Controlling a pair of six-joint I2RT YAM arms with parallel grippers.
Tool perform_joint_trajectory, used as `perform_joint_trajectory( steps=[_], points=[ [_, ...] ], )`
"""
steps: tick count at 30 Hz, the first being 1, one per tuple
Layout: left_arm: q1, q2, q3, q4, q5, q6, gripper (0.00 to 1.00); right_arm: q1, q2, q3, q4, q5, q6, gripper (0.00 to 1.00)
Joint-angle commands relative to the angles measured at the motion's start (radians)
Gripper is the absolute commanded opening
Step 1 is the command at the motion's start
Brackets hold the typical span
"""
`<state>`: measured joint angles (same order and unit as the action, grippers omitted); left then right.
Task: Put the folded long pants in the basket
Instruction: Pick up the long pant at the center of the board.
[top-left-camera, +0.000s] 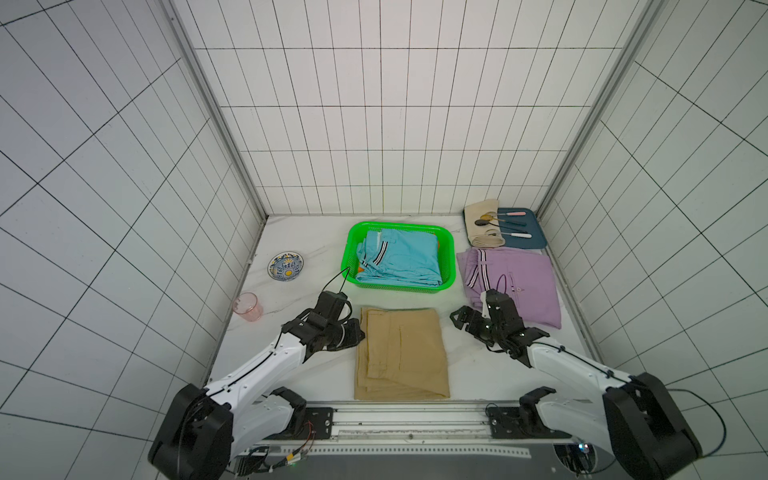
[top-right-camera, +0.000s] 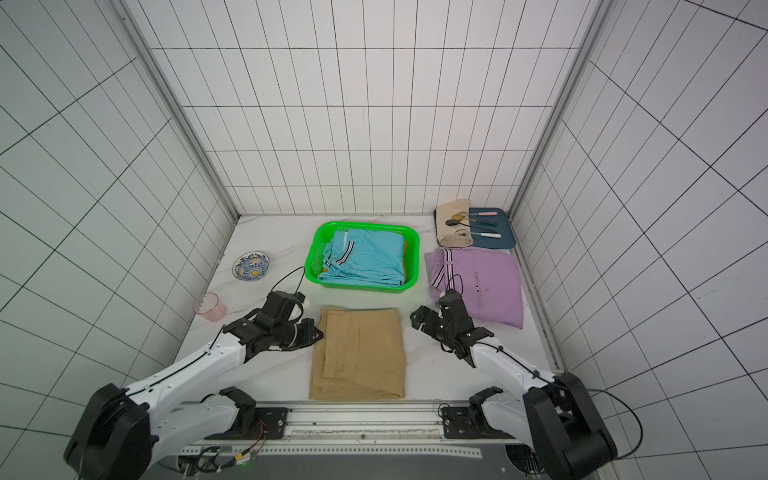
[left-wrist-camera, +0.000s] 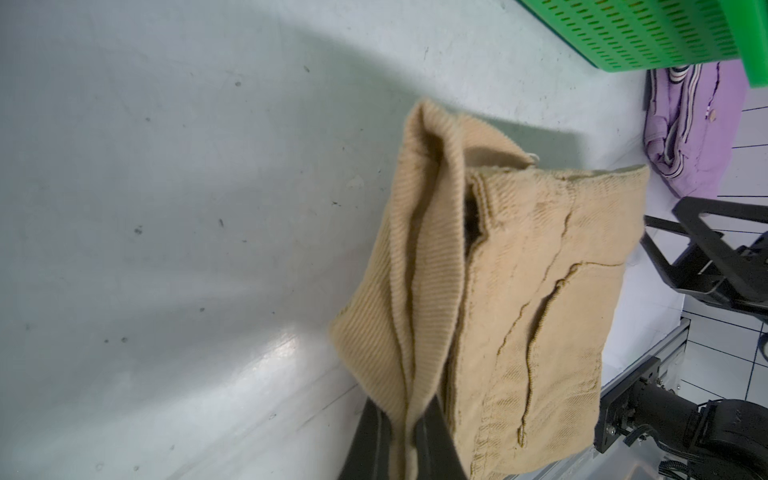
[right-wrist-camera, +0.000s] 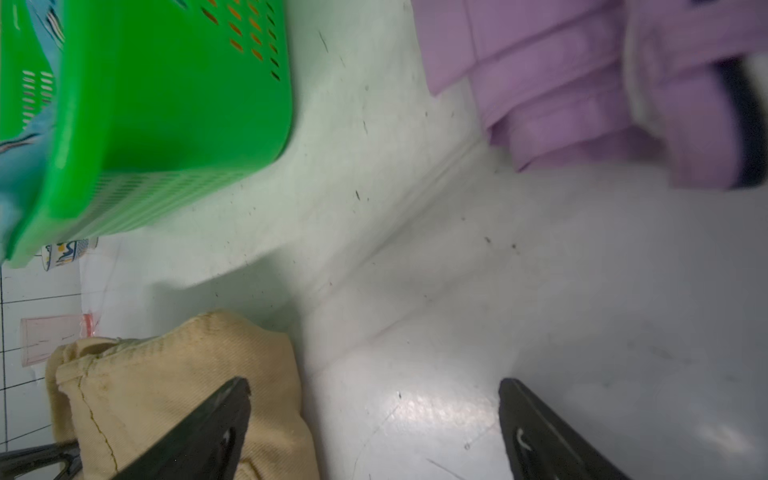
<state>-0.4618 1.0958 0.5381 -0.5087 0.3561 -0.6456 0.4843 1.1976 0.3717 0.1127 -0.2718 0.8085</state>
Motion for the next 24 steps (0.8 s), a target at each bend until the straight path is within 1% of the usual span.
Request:
perform_joint_trajectory(
  steps=[1, 3, 6, 9, 12, 14, 18, 22, 24],
  points=[
    [0.012, -0.003, -0.002, 0.023, 0.037, 0.028, 0.0, 0.009, 0.138, -0.049, 0.172, -0.166, 0.044, 0.94],
    [0.016, -0.008, 0.0, 0.024, 0.035, 0.027, 0.0, 0.014, 0.205, -0.053, 0.231, -0.216, 0.078, 0.91],
    [0.021, -0.011, -0.001, 0.021, 0.024, 0.026, 0.0, 0.016, 0.263, -0.064, 0.317, -0.263, 0.097, 0.88],
    [0.03, 0.001, 0.003, 0.019, 0.024, 0.028, 0.0, 0.042, 0.298, -0.043, 0.327, -0.293, 0.088, 0.77],
    [0.038, 0.013, 0.004, 0.02, 0.025, 0.029, 0.0, 0.081, 0.305, -0.053, 0.341, -0.316, 0.092, 0.7],
    [0.044, 0.024, 0.006, 0.019, 0.029, 0.032, 0.0, 0.092, 0.288, -0.08, 0.337, -0.313, 0.095, 0.7],
    [0.048, 0.026, 0.008, 0.022, 0.041, 0.031, 0.0, 0.097, 0.203, -0.147, 0.286, -0.287, 0.076, 0.74],
    [0.05, 0.023, 0.008, 0.024, 0.046, 0.032, 0.0, 0.114, 0.089, -0.2, 0.259, -0.306, 0.09, 0.75],
    [0.05, 0.024, 0.006, 0.024, 0.046, 0.031, 0.0, 0.135, 0.016, -0.217, 0.225, -0.3, 0.102, 0.78]
  ],
)
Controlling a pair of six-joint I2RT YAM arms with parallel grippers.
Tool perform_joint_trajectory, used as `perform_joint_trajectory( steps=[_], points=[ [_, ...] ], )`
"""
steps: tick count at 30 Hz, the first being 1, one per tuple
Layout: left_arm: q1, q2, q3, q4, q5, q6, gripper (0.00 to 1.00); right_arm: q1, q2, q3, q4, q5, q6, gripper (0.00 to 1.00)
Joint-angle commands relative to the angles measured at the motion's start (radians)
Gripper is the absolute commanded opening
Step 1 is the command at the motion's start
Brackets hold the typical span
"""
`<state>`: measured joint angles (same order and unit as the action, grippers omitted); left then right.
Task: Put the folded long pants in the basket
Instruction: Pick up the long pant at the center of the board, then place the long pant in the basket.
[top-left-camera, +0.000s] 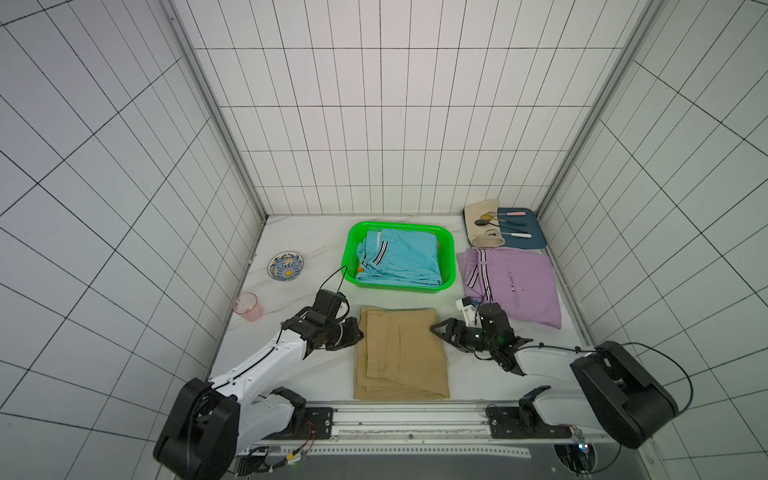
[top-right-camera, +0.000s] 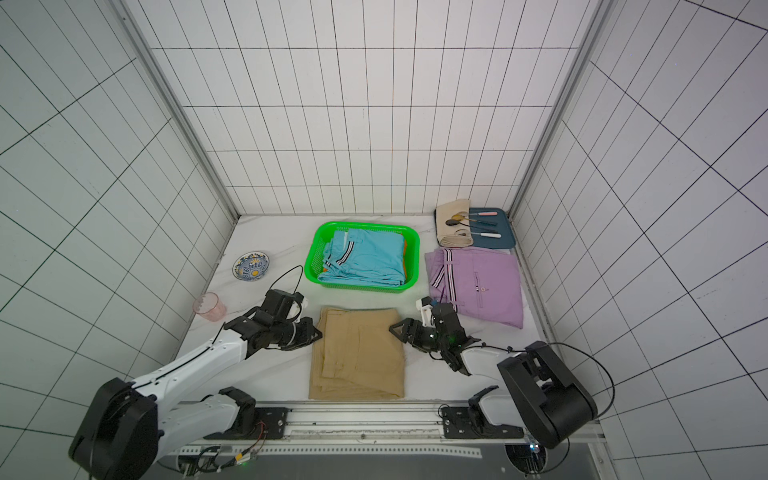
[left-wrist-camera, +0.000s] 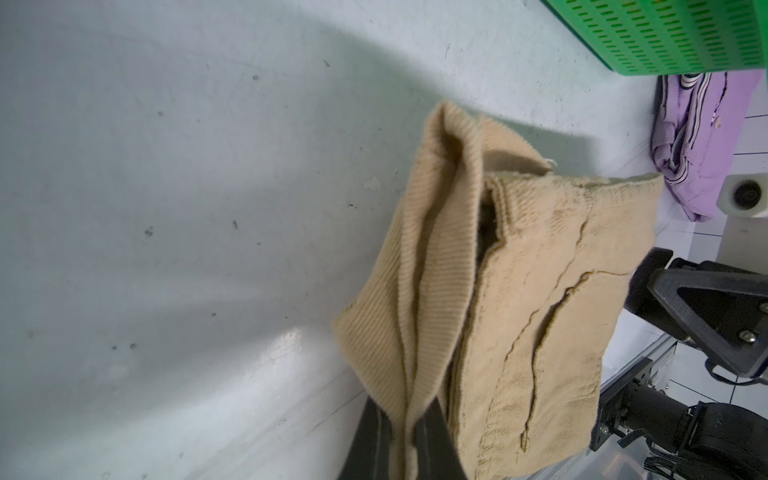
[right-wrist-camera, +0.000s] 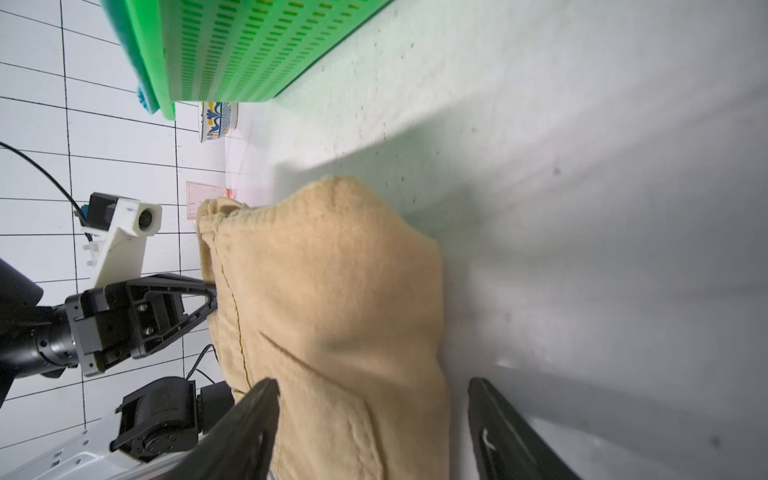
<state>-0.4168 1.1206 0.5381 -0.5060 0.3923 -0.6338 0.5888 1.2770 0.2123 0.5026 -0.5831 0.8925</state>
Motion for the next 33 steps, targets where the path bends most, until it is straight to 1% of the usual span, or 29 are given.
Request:
perform_joint_trajectory(
  steps=[1, 3, 8, 11, 14, 16, 17, 18, 21, 22, 23, 24, 25, 26, 29, 31, 33],
  points=[
    [0.005, 0.001, 0.006, 0.024, 0.013, 0.019, 0.0, 0.042, -0.09, -0.058, -0.19, 0.021, 0.019, 0.79],
    [0.004, 0.004, 0.006, 0.026, 0.017, 0.019, 0.0, 0.06, -0.149, -0.051, -0.248, 0.037, 0.011, 0.82],
    [0.004, 0.005, 0.008, 0.027, 0.025, 0.018, 0.0, 0.065, -0.209, -0.031, -0.322, 0.047, 0.003, 0.82],
    [0.004, 0.005, 0.008, 0.027, 0.027, 0.02, 0.0, 0.066, -0.196, -0.04, -0.289, 0.06, 0.011, 0.85],
    [0.004, 0.01, 0.007, 0.029, 0.03, 0.019, 0.0, 0.067, -0.127, -0.039, -0.231, 0.054, 0.018, 0.85],
    [0.004, 0.013, 0.007, 0.032, 0.033, 0.019, 0.0, 0.066, -0.067, -0.039, -0.165, 0.022, 0.033, 0.79],
    [0.005, 0.016, 0.008, 0.033, 0.036, 0.019, 0.0, 0.068, -0.033, -0.039, -0.127, 0.006, 0.041, 0.74],
    [0.005, 0.018, 0.008, 0.034, 0.04, 0.02, 0.0, 0.069, -0.004, -0.037, -0.094, -0.006, 0.042, 0.66],
    [0.006, 0.02, 0.008, 0.036, 0.045, 0.019, 0.0, 0.069, 0.073, -0.016, -0.057, -0.028, 0.022, 0.37],
    [0.005, 0.021, 0.008, 0.037, 0.046, 0.02, 0.0, 0.07, 0.1, -0.009, -0.046, -0.031, 0.015, 0.26],
    [0.005, 0.02, 0.008, 0.036, 0.044, 0.02, 0.0, 0.07, 0.114, -0.003, -0.042, -0.036, 0.011, 0.17],
    [0.004, 0.021, 0.009, 0.035, 0.042, 0.02, 0.0, 0.071, 0.127, 0.001, -0.03, -0.042, 0.013, 0.09],
    [0.005, 0.022, 0.008, 0.032, 0.041, 0.02, 0.0, 0.071, 0.132, 0.005, -0.02, -0.048, 0.018, 0.05],
    [0.005, 0.023, 0.01, 0.029, 0.036, 0.02, 0.0, 0.071, 0.132, 0.009, -0.017, -0.054, 0.023, 0.01],
    [0.004, 0.017, 0.03, -0.005, 0.02, 0.017, 0.0, 0.08, 0.069, 0.023, -0.065, -0.051, 0.034, 0.0],
    [0.003, -0.004, 0.046, -0.026, 0.031, 0.008, 0.0, 0.096, -0.021, 0.048, -0.173, -0.018, 0.022, 0.0],
    [0.004, -0.033, 0.078, -0.067, 0.053, 0.006, 0.0, 0.12, -0.152, 0.092, -0.343, 0.034, -0.013, 0.0]
  ],
)
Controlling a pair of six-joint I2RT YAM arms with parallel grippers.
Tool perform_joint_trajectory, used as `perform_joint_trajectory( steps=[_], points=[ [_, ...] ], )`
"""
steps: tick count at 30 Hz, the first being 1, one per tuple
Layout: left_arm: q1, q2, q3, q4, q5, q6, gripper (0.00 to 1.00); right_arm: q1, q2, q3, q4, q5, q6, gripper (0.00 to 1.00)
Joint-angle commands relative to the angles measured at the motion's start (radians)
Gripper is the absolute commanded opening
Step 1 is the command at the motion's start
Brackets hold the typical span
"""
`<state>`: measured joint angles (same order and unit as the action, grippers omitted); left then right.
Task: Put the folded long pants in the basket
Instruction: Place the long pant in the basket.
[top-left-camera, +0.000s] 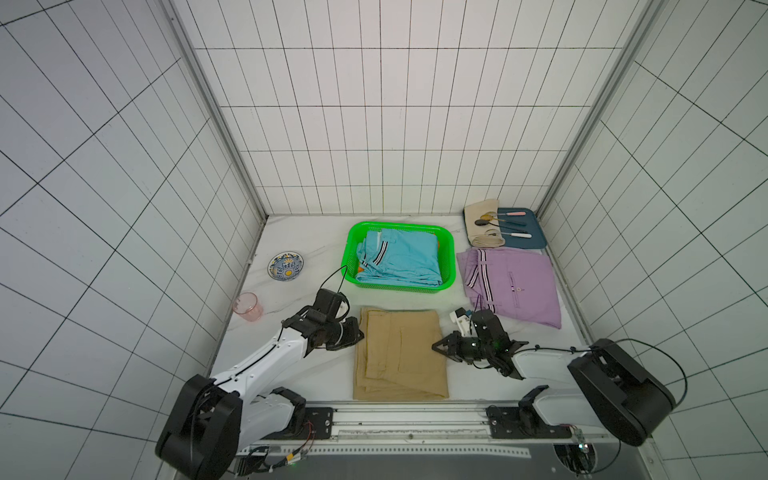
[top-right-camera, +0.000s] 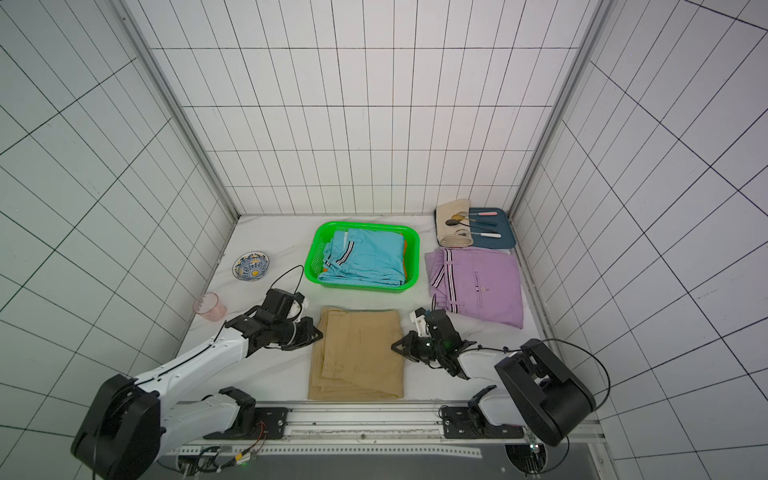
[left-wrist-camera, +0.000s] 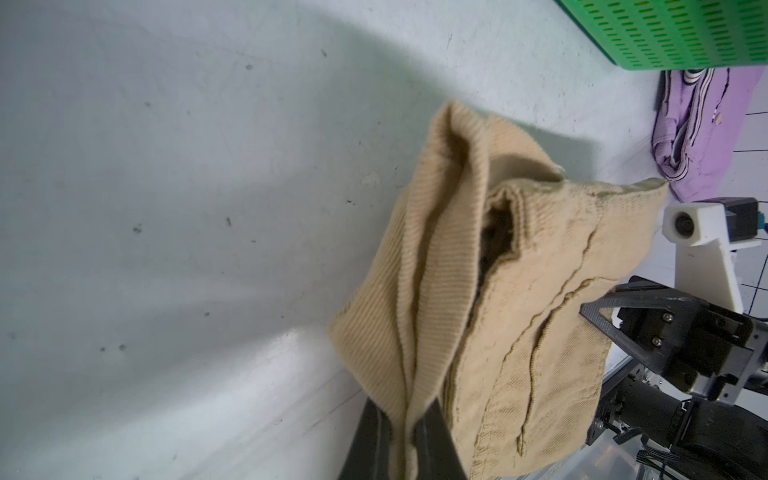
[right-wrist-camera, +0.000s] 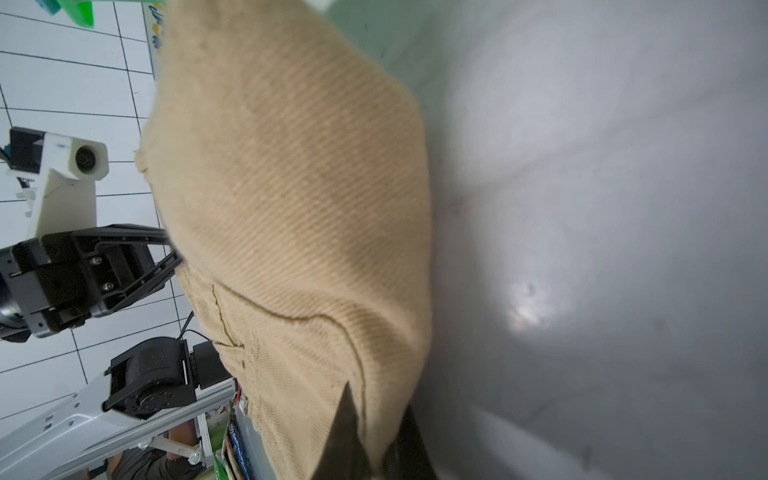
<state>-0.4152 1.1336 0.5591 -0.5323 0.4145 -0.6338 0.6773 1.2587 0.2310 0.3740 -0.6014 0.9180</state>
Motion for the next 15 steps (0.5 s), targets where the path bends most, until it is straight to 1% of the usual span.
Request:
perform_joint_trajectory(
  steps=[1, 3, 4, 6, 8, 11, 15],
  points=[
    [0.002, -0.061, 0.077, -0.066, 0.036, 0.007, 0.0, 0.04, -0.195, 0.096, -0.3, 0.082, -0.052, 0.0],
    [0.001, -0.097, 0.133, -0.125, 0.038, 0.009, 0.0, 0.051, -0.331, 0.147, -0.457, 0.139, -0.074, 0.0],
    [0.002, -0.11, 0.16, -0.155, 0.038, 0.011, 0.0, 0.052, -0.376, 0.169, -0.508, 0.154, -0.087, 0.0],
    [0.003, -0.128, 0.248, -0.225, 0.041, 0.02, 0.0, 0.05, -0.457, 0.234, -0.602, 0.168, -0.098, 0.0],
    [0.004, -0.13, 0.34, -0.277, 0.042, 0.027, 0.0, 0.051, -0.487, 0.318, -0.686, 0.177, -0.116, 0.0],
    [0.014, -0.103, 0.513, -0.342, 0.024, 0.039, 0.0, 0.05, -0.472, 0.457, -0.76, 0.189, -0.142, 0.0],
    [0.021, 0.008, 0.804, -0.456, -0.022, 0.07, 0.0, 0.045, -0.355, 0.673, -0.842, 0.224, -0.21, 0.0]
  ],
)
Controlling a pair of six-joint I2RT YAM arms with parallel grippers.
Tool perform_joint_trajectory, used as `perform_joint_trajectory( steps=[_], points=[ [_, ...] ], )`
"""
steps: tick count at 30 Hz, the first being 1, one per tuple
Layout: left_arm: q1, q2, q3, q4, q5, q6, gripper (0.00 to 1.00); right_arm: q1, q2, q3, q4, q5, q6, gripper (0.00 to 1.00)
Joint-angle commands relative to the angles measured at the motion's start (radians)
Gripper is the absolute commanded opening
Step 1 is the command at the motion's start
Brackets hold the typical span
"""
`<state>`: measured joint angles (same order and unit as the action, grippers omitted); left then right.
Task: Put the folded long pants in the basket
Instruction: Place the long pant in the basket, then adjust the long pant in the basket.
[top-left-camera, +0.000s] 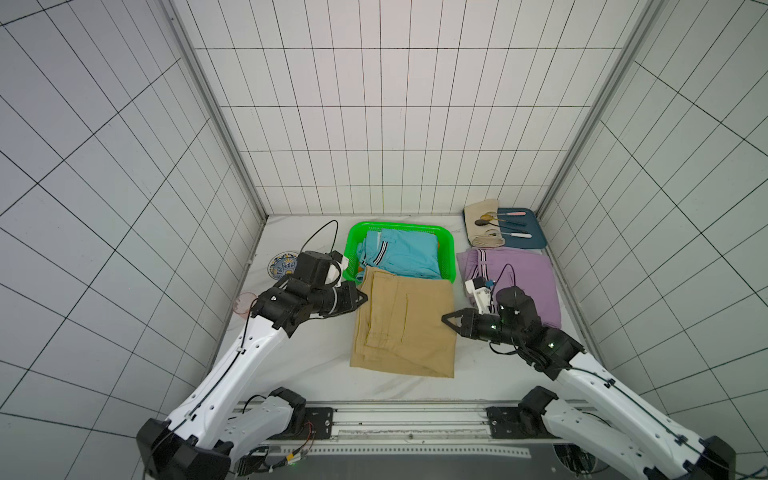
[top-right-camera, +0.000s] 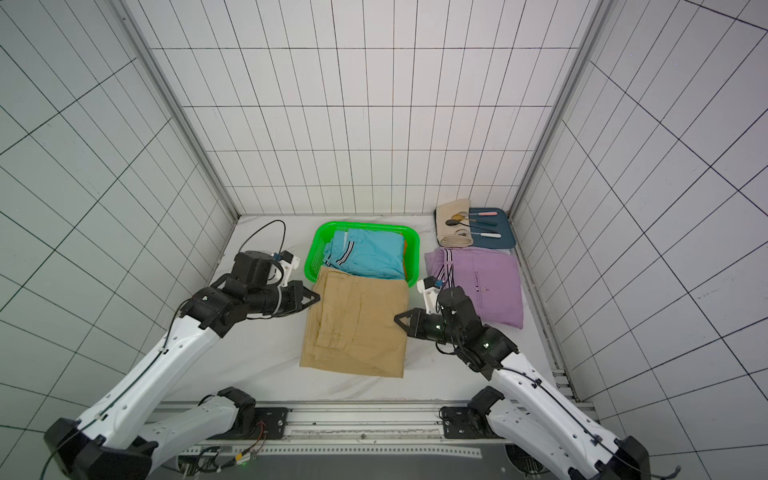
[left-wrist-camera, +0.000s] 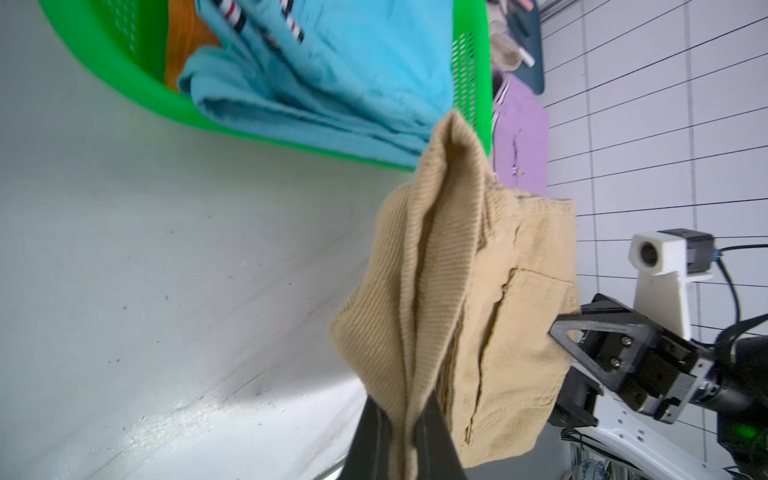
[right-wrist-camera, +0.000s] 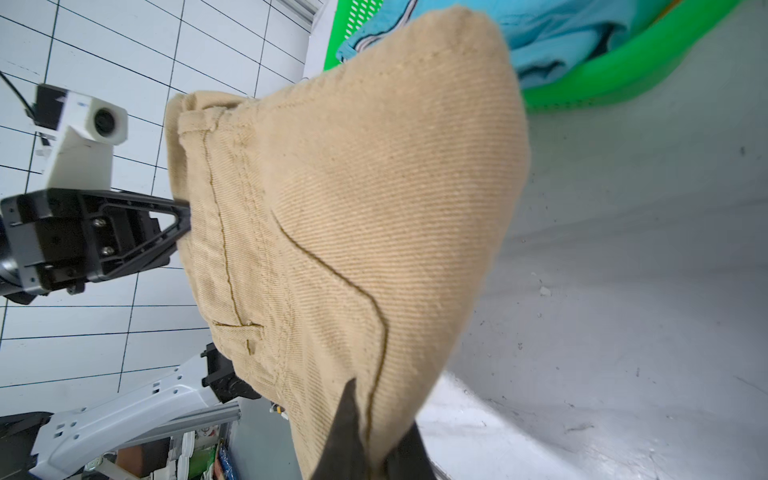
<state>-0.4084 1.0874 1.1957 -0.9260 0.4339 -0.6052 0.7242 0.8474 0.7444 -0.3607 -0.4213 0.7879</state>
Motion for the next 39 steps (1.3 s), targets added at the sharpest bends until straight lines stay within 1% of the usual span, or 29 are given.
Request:
perform_joint_trajectory(
  steps=[1, 3, 5, 7, 9, 14, 16, 20, 22, 23, 25, 27, 29, 32, 37, 39],
  points=[
    [0.015, 0.083, 0.223, -0.08, -0.043, 0.049, 0.0, -0.005, 0.085, 0.201, -0.115, 0.05, -0.09, 0.0],
    [0.029, 0.162, 0.34, -0.104, -0.042, 0.062, 0.0, -0.017, 0.15, 0.29, -0.12, 0.07, -0.119, 0.0],
    [0.047, 0.241, 0.429, -0.106, 0.002, 0.074, 0.0, -0.036, 0.21, 0.364, -0.124, 0.088, -0.149, 0.0],
    [0.072, 0.311, 0.497, -0.095, 0.044, 0.071, 0.0, -0.073, 0.276, 0.427, -0.121, 0.078, -0.171, 0.0],
    [0.095, 0.379, 0.543, -0.063, 0.072, 0.054, 0.0, -0.122, 0.349, 0.492, -0.117, 0.041, -0.188, 0.0],
    [0.122, 0.567, 0.657, -0.024, 0.105, 0.065, 0.0, -0.22, 0.513, 0.545, -0.023, -0.044, -0.182, 0.0],
    [0.133, 0.648, 0.7, -0.007, 0.091, 0.077, 0.0, -0.251, 0.594, 0.574, 0.004, -0.063, -0.189, 0.0],
    [0.167, 0.818, 0.76, 0.079, 0.065, 0.071, 0.0, -0.29, 0.751, 0.644, 0.065, -0.077, -0.222, 0.0],
    [0.183, 0.912, 0.794, 0.099, 0.085, 0.045, 0.0, -0.307, 0.824, 0.68, 0.065, -0.082, -0.238, 0.0],
    [0.191, 0.961, 0.814, 0.108, 0.116, 0.038, 0.0, -0.318, 0.86, 0.694, 0.065, -0.092, -0.246, 0.0],
    [0.201, 1.048, 0.865, 0.088, 0.149, 0.039, 0.0, -0.333, 0.92, 0.711, 0.066, -0.112, -0.264, 0.0],
    [0.21, 1.12, 0.908, 0.053, 0.151, 0.048, 0.0, -0.351, 0.974, 0.718, 0.078, -0.119, -0.263, 0.0],
    [0.218, 1.153, 0.909, 0.061, 0.143, 0.051, 0.0, -0.364, 1.026, 0.713, 0.129, -0.148, -0.238, 0.0],
    [0.233, 1.174, 0.894, 0.081, 0.139, 0.058, 0.0, -0.373, 1.088, 0.743, 0.127, -0.18, -0.239, 0.0],
    [0.246, 1.135, 0.773, 0.184, 0.163, 0.021, 0.0, -0.381, 1.116, 0.753, 0.12, -0.152, -0.288, 0.0],
    [0.247, 1.111, 0.75, 0.206, 0.156, 0.019, 0.0, -0.381, 1.115, 0.756, 0.118, -0.148, -0.308, 0.0]
  ],
)
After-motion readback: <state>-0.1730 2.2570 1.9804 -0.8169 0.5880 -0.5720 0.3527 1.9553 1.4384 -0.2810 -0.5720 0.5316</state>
